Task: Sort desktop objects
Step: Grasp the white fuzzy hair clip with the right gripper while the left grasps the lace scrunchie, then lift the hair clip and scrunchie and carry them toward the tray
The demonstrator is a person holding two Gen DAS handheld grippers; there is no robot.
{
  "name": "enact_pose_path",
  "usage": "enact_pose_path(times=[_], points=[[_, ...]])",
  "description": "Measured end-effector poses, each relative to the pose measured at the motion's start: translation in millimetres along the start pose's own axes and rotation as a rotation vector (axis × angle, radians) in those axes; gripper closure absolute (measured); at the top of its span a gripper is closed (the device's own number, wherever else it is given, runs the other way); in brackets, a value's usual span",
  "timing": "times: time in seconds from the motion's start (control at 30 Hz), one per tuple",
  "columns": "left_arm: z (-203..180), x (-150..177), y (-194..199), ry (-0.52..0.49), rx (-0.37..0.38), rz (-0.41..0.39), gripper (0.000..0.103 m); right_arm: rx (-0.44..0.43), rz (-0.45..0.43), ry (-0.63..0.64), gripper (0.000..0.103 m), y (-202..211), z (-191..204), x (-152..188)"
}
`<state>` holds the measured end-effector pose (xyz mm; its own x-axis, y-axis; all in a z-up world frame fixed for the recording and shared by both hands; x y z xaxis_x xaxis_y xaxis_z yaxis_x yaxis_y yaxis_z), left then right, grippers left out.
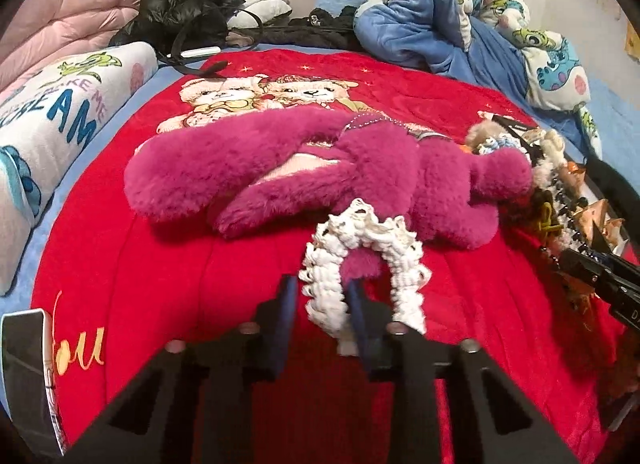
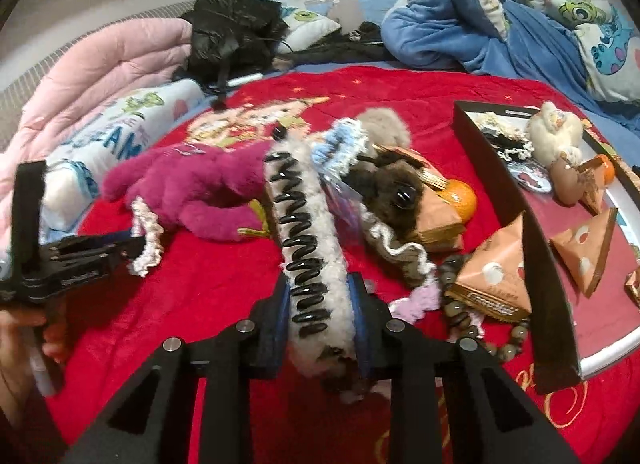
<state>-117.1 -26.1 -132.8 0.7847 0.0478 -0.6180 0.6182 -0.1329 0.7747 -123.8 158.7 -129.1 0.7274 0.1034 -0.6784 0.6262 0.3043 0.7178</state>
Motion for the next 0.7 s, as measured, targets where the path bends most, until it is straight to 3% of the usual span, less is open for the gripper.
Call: enact_pose_path(times=[0.17, 0.7], points=[[0.0, 4.4, 8.2, 0.003, 0.015, -0.011, 0.087, -0.022, -0.020, 0.021, 0.077, 8.4, 13.0, -1.2], [-39.5, 23.6, 51.0, -0.086, 0.090, -0.064, 0.088, -0.101, -0.037, 0.057, 0.077, 20.0, 48.6, 8.1]])
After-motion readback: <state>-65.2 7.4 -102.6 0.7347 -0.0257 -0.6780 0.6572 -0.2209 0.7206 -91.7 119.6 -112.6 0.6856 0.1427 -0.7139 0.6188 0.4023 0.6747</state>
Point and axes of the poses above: each gripper's, at about its wrist camera, not at the fingertips, and y roughly against the way its jaws point, z to its left, x to its underside, the point moved 10 cm from there along -y, roughly the way its jaws point, and after that the axes turned 3 degrees about z, right-handed, at the moved point
